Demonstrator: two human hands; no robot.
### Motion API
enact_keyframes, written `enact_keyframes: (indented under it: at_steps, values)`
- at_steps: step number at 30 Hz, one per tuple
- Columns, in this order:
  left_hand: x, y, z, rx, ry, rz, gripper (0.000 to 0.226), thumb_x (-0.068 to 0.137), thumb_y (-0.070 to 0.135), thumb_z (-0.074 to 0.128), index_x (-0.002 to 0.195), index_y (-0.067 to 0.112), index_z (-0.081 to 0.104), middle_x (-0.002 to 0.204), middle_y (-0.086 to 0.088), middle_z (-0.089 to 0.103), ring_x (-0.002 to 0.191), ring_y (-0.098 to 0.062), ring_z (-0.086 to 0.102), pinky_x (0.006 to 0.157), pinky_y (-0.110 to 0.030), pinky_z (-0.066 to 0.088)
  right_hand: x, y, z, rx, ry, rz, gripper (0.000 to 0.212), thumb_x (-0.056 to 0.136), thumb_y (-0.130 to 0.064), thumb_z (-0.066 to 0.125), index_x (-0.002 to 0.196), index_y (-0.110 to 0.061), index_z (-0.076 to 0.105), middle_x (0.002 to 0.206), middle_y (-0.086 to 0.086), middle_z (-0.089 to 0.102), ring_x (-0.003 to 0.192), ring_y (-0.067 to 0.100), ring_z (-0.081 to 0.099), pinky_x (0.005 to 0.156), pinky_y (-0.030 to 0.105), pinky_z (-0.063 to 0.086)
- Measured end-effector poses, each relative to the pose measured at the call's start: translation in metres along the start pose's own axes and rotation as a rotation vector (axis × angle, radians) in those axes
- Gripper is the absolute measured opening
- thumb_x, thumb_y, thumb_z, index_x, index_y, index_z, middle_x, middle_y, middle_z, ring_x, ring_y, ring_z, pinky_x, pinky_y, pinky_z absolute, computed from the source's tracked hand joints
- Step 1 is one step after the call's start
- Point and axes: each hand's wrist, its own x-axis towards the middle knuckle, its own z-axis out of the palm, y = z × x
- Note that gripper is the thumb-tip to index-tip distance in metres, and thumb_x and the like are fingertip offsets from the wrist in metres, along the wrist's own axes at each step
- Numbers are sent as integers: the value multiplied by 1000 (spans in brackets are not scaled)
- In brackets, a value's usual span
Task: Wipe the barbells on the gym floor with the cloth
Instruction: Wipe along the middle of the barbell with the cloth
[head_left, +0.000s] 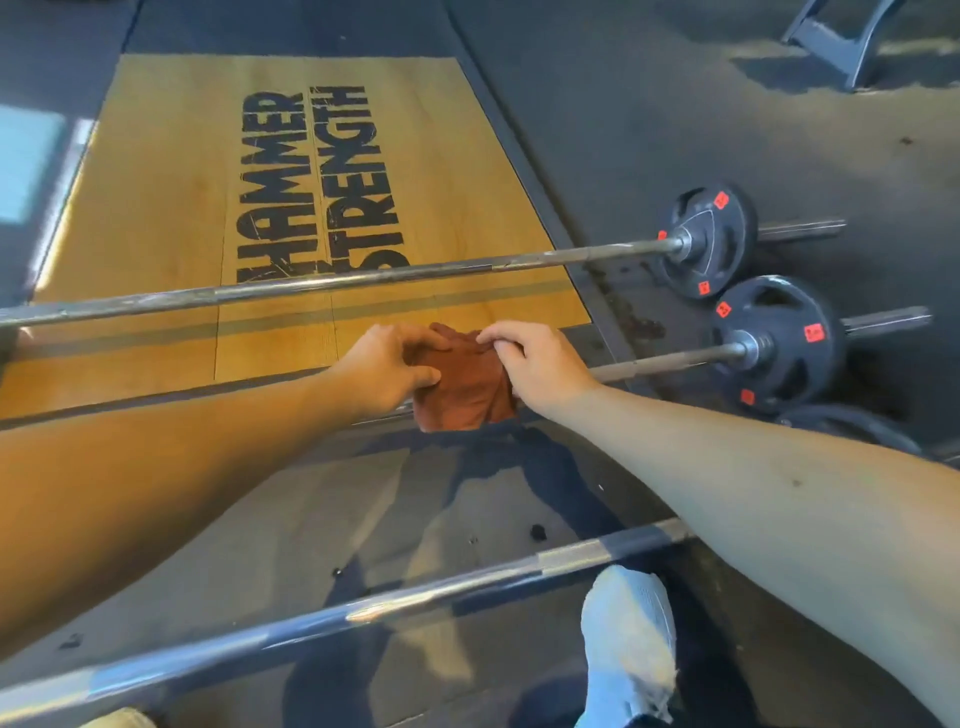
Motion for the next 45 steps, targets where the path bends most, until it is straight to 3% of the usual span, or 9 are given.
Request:
enact_keyframes:
  at_steps: [7, 13, 18, 23, 28, 33, 37, 42, 45]
  values:
    - [-2, 18, 30, 57, 28, -68, 53, 84, 13, 82, 129, 26, 58, 115, 4, 63, 103, -16, 63, 87, -25, 51, -5, 20, -24, -154, -219, -40, 60, 78, -49, 83, 129, -43, 51, 128, -11, 55, 114, 17, 55, 94, 38, 53]
    - [-27, 42, 62, 118, 247, -86, 17, 92, 24, 74, 108, 26, 69, 102, 3, 65, 96, -18, 64, 84, -30, 52, -6, 19, -58, -285, -252, -221, 17, 93, -38, 72, 110, -37, 69, 106, -6, 58, 103, 21, 56, 89, 41, 51]
    - [-57, 91, 64, 226, 341, -162, 27, 88, 34, 78, 112, 23, 73, 117, -2, 54, 104, -21, 56, 95, -41, 55, -21, 7, -100, -188, -279, -317, 22, 93, -33, 74, 112, -22, 76, 115, -4, 50, 115, 17, 48, 101, 35, 45]
    - [-90, 138, 63, 331, 369, -150, 30, 91, 34, 75, 116, 18, 72, 91, 8, 57, 78, -5, 53, 76, -26, 45, -43, -6, -134, -194, -304, -373, 20, 88, -40, 77, 103, -25, 75, 138, -5, 51, 128, 17, 44, 106, 36, 43]
    - [-120, 162, 53, 465, 326, -77, 30, 93, 40, 71, 114, 18, 74, 99, -1, 65, 93, -19, 59, 83, -35, 51, -73, -25, -159, -59, -290, -394, 16, 87, -34, 79, 89, -19, 74, 139, -6, 57, 124, 17, 52, 105, 39, 47]
    - [-128, 177, 30, 532, 301, 22, 35, 93, 45, 69, 115, 18, 74, 103, -3, 59, 96, -24, 55, 79, -34, 44, -95, -47, -175, 211, -371, -296, 11, 91, -15, 76, 90, -10, 66, 136, 1, 60, 109, 13, 62, 83, 21, 52]
    - [-109, 171, 29, 484, 319, 85, 36, 93, 45, 70, 118, 20, 73, 112, -3, 58, 100, -23, 56, 86, -39, 51, -79, -49, -174, 377, -431, -154, 14, 92, -8, 71, 85, -14, 60, 128, 5, 65, 107, 26, 65, 87, 36, 60]
    - [-60, 137, 57, 417, 323, 110, 35, 92, 42, 71, 120, 21, 72, 122, 2, 52, 100, -17, 57, 87, -32, 48, -51, -8, -145, 496, -453, 94, 23, 82, -6, 73, 78, -20, 56, 73, 4, 67, 68, 21, 62, 60, 27, 54]
    - [-33, 107, 78, 385, 267, 122, 28, 93, 39, 71, 116, 23, 73, 116, 3, 55, 100, -17, 58, 87, -34, 51, -39, 26, -119, 659, -573, 288, 18, 82, -8, 71, 91, -16, 57, 94, 20, 69, 82, 29, 67, 80, 40, 58]
